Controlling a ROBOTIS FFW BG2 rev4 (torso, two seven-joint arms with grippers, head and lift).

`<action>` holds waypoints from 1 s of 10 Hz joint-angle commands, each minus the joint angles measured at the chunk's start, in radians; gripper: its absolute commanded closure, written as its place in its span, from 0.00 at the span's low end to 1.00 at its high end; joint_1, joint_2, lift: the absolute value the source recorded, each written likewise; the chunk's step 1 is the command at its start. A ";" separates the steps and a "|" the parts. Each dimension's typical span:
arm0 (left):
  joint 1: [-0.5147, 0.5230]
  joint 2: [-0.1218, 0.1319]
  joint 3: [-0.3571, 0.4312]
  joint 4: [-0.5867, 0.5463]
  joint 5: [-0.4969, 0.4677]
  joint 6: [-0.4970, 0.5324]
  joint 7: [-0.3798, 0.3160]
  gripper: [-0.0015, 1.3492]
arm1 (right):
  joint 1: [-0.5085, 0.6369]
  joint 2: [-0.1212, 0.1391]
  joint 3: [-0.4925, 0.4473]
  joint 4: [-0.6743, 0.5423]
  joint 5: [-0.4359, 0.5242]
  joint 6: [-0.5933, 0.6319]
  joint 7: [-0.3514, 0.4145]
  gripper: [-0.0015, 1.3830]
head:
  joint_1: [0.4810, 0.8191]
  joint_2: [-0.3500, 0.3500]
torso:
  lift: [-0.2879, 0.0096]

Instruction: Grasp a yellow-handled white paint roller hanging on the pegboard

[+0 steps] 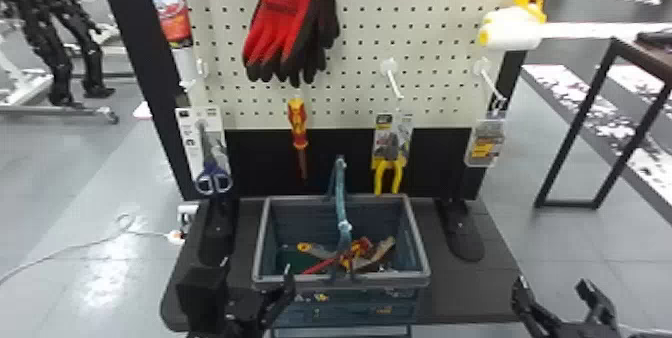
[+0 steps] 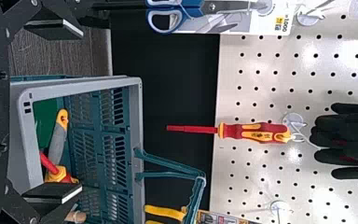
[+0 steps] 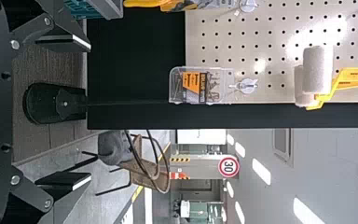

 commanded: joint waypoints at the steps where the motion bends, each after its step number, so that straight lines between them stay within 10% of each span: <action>1: -0.001 0.000 0.000 0.001 0.000 0.002 0.000 0.11 | -0.002 0.004 0.001 0.000 0.001 0.000 0.001 0.22 | 0.20 0.50 | 0.63; 8: -0.001 0.003 -0.002 -0.001 0.005 0.003 0.000 0.11 | -0.020 0.004 -0.008 -0.068 -0.019 0.086 0.001 0.23 | 0.20 0.50 | 0.63; 10: -0.004 0.008 -0.003 -0.001 0.006 0.003 0.000 0.11 | -0.066 -0.034 -0.019 -0.154 -0.050 0.222 0.036 0.23 | 0.20 0.50 | 0.63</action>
